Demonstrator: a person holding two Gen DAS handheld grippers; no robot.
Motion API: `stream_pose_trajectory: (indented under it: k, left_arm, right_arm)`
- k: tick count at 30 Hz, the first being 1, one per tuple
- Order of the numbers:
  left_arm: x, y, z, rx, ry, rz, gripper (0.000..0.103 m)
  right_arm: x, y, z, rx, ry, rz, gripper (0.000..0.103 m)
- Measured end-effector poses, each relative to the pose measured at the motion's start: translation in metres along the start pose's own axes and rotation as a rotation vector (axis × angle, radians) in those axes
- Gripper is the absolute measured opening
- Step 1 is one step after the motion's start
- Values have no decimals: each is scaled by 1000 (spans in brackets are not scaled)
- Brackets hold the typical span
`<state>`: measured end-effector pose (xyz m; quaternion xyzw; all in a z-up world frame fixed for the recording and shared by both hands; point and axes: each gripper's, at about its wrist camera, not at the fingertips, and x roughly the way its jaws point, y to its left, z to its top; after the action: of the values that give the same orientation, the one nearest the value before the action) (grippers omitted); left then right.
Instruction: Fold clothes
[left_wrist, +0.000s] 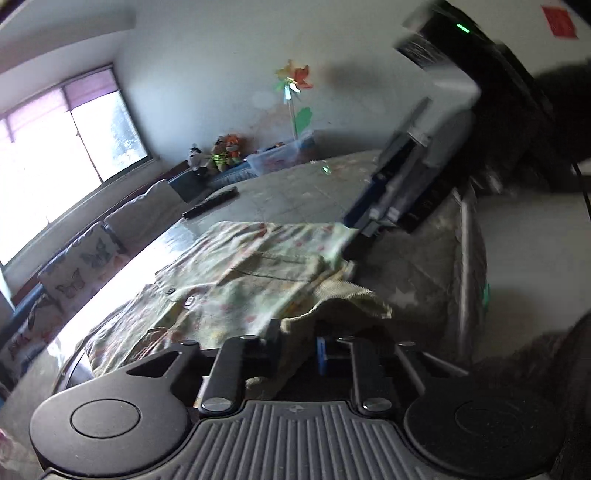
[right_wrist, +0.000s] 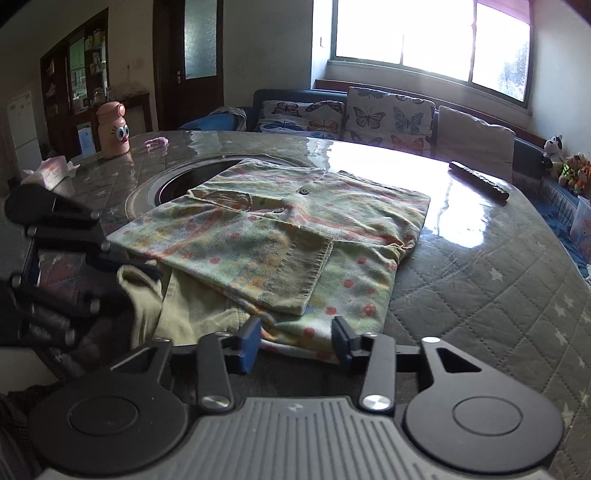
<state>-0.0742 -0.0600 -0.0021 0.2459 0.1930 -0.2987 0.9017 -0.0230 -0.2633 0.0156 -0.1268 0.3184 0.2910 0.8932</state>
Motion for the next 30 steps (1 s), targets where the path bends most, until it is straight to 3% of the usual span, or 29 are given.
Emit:
stream_pose_trajectory:
  k: [5, 12, 14, 16, 18, 20, 21, 22, 30]
  left_arm:
    - [7, 33, 17, -158, -7, 25, 11]
    - [23, 55, 25, -238, 1, 20, 11]
    - [24, 58, 24, -250, 9, 22, 11]
    - [23, 60, 20, -259, 18, 34, 15]
    - [17, 62, 15, -266, 19, 50, 15]
    - [9, 63, 9, -272, 19, 65, 23]
    - [5, 63, 5, -268, 18, 78, 37]
    - [-1, 62, 1, -260, 16, 94, 42]
    - [-20, 50, -25, -150, 58, 179, 51]
  right_arm:
    - [-2, 16, -2, -127, -14, 13, 53]
    - [19, 28, 11, -149, -65, 61, 53]
    - [33, 26, 18, -109, -49, 88, 46]
    - [40, 22, 22, -62, -32, 116, 23]
    - [43, 15, 29, 3, -27, 151, 21]
    - [42, 13, 33, 19, -36, 159, 18]
    - [41, 11, 37, 30, -42, 158, 17]
    - [40, 9, 40, 36, -47, 161, 16]
    - [41, 3, 54, 71, -80, 154, 14]
